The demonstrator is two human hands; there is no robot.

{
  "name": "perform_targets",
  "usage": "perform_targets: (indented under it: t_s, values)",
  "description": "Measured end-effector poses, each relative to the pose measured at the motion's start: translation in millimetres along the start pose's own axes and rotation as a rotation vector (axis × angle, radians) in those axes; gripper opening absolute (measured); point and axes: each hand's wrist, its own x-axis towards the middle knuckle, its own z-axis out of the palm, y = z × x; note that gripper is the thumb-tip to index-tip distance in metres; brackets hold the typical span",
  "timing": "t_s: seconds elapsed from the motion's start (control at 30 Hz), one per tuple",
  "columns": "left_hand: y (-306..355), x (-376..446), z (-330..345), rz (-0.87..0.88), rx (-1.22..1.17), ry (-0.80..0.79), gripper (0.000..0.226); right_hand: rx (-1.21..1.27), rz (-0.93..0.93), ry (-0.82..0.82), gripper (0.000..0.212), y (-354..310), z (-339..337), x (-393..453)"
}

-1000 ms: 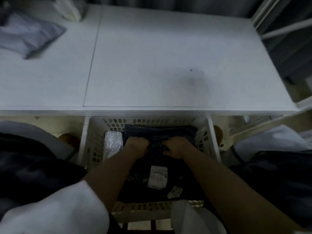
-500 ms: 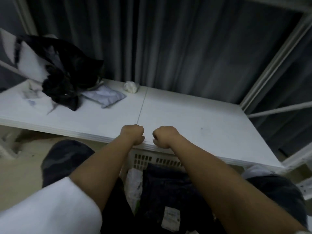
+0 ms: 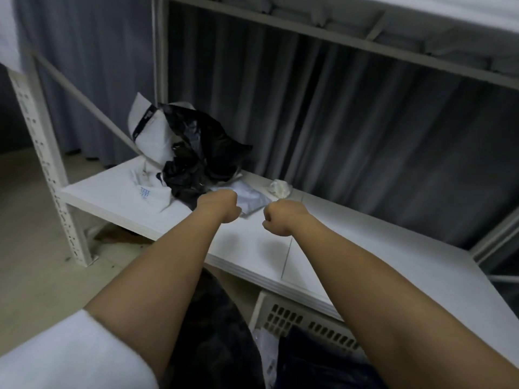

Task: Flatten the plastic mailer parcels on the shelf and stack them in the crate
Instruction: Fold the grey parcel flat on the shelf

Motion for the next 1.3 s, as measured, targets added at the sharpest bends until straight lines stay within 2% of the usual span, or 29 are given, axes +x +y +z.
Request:
perform_targets:
  t_s: [0.13, 0.3, 0.43, 0.6, 0.67, 0.73, 0.8, 0.93, 1.1, 1.17, 1.3]
  values:
    - [-31.5, 30.0, 12.1, -0.023, -0.099, 0.022, 0.039, -0.003, -0.012, -0.038, 0.028, -13.7, 9.3, 41.7]
    - [-49.9, 77.7, 37.9, -0.021, -0.156, 0.086, 0.043, 0.001, 0.019, 0.051, 0.046, -19.0, 44.6, 107.1]
    - [-47.5, 103.5, 53.8, 0.062, -0.083, 0.104, 0.043, 0.025, 0.048, 0.130, 0.063, -17.3, 72.7, 149.5]
    - [-49.3, 127.6, 78.8, 0.082, -0.054, 0.101, 0.040, 0.093, 0.075, 0.131, 0.077, -24.5, 102.7, 198.8]
    - [-48.3, 133.0, 89.3, 0.092, -0.050, 0.105, 0.038, 0.110, 0.107, 0.112, 0.065, -24.7, 116.7, 211.5]
    - [-45.6, 132.8, 97.5, 0.114, -0.030, 0.096, 0.036, 0.113, 0.112, 0.105, 0.042, -19.4, 131.7, 212.9]
    - [-41.7, 131.4, 104.0, 0.131, -0.027, 0.094, 0.038, 0.121, 0.085, 0.127, 0.028, -11.3, 142.6, 205.0]
    - [-20.2, 121.8, 101.5, 0.159, -0.033, 0.091, 0.053, 0.200, 0.040, 0.177, 0.035, 18.2, 148.6, 163.6]
    - [30.4, 92.6, 94.3, 0.225, 0.012, -0.097, 0.073, 0.373, 0.136, 0.316, 0.023, 71.1, 140.5, 83.8]
    - [49.9, 83.3, 99.0, 0.257, -0.004, -0.086, 0.064, 0.466, 0.182, 0.391, 0.019, 93.2, 137.8, 55.6]
    - [104.1, 57.7, 106.1, 0.318, -0.094, -0.012, 0.032, 0.688, 0.225, 0.535, 0.014, 143.1, 133.0, -2.8]
